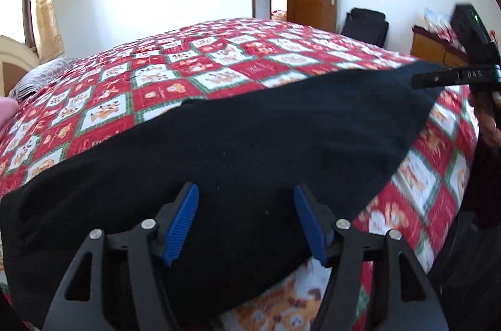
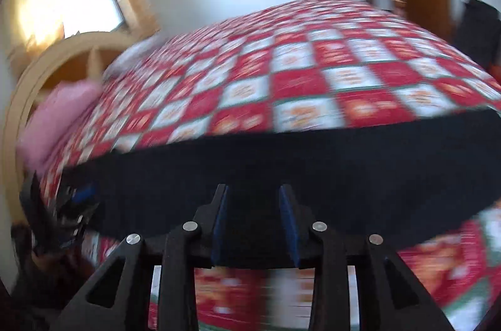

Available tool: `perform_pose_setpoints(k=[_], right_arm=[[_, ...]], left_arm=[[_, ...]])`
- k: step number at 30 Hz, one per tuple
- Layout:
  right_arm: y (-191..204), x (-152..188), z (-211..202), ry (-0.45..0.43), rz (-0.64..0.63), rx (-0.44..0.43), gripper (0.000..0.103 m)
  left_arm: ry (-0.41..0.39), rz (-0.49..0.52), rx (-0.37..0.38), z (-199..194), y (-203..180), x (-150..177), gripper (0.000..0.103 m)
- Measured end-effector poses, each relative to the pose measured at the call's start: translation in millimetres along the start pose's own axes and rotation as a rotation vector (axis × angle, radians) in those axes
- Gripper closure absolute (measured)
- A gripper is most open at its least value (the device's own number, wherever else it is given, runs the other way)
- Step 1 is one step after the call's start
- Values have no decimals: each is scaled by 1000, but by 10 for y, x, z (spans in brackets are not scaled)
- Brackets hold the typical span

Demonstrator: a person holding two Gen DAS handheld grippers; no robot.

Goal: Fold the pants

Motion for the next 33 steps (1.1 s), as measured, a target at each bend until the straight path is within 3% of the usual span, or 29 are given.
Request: perform_pose_setpoints(k=[3, 8, 10, 13, 17, 21, 25, 30, 33], right_arm=[[718, 247, 259, 74, -139, -128, 68], [1196, 781, 524, 248, -258, -202, 68], [1267, 838, 453, 224, -359, -172, 68], [1241, 735, 379, 228, -285, -222, 68], [1304, 410, 278, 119, -250, -231, 68], [1551, 219, 422, 102, -265, -270, 68], [1904, 280, 704, 154, -283, -336, 68], [2052, 566, 969, 238, -274, -355, 68], [2075, 642, 934, 195, -319, -335, 68]], left_arm=[[-4, -22, 28, -76, 75, 75, 36], [0, -6, 41, -114, 101, 101, 36], [5, -7, 30, -121, 101, 78, 36], [12, 20, -33, -155, 118, 27, 34], [-13, 31, -104, -239, 218, -33, 20], [7, -26, -163, -231, 437, -1, 19], [31, -91, -207, -195, 653, 55, 19], [46, -155, -216, -175, 784, 133, 19], [43, -152, -219, -190, 779, 146, 17]])
Point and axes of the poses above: each gripper's, at about its wrist camera, not at the fingertips, and z roughly the way its jaws point, y to its left, x to its underside, the point moved 7 cm from there along z, roughly the way its jaws point, and after that the axes turned 3 degrees about -y, right-handed, at the moved point
